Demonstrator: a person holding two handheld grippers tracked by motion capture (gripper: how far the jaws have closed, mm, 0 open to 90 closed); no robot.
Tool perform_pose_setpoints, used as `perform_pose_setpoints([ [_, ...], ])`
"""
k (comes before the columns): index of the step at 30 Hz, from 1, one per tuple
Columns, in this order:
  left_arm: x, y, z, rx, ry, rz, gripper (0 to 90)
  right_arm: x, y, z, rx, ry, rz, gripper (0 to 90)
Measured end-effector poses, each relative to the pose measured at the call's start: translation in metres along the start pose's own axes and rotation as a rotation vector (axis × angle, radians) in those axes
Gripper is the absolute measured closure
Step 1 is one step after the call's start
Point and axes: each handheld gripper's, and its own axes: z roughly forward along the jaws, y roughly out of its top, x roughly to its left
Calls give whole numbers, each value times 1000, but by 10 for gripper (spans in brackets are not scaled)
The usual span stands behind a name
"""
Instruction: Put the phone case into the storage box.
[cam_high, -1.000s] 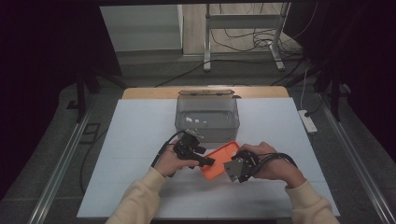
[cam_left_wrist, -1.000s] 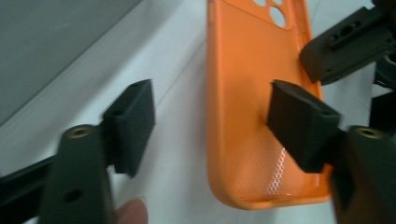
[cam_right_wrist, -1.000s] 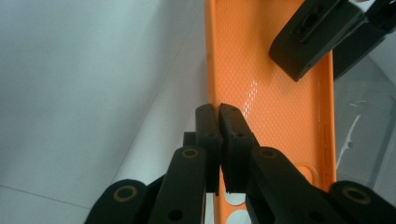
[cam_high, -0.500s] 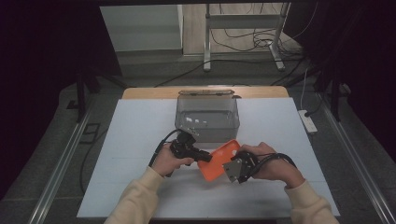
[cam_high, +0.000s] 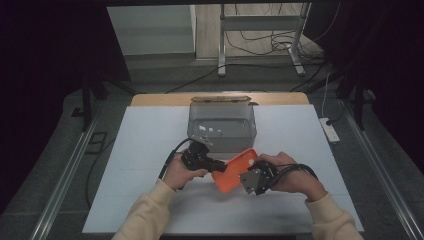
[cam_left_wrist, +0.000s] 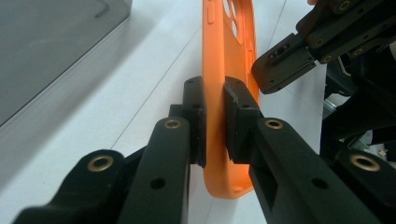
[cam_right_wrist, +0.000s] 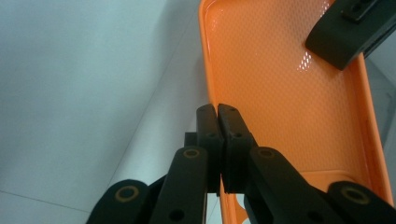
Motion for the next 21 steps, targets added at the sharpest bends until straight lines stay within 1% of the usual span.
perform_pose_setpoints([
  [5,-3,1,-1,0,21,12,810,0,0,-1,-9,-9,11,880],
  [10,-4,1,0,4,24,16,810,-1,0,-3,-11,-15,10,882],
  [14,-4,1,-2,-8,31,17,811,-1,-2,-2,-18,-21,16,880],
  [16,-4,1,-4,-10,35,22,811,-1,-2,-2,-9,-18,11,874],
  [18,-5,1,-6,-15,41,21,811,-2,-2,-3,-12,-21,20,857],
  [20,-4,1,-8,-17,50,27,811,-2,-3,-3,-23,-36,27,828],
  [21,-4,1,-9,-23,54,22,811,-2,-3,-4,-27,-39,40,807],
])
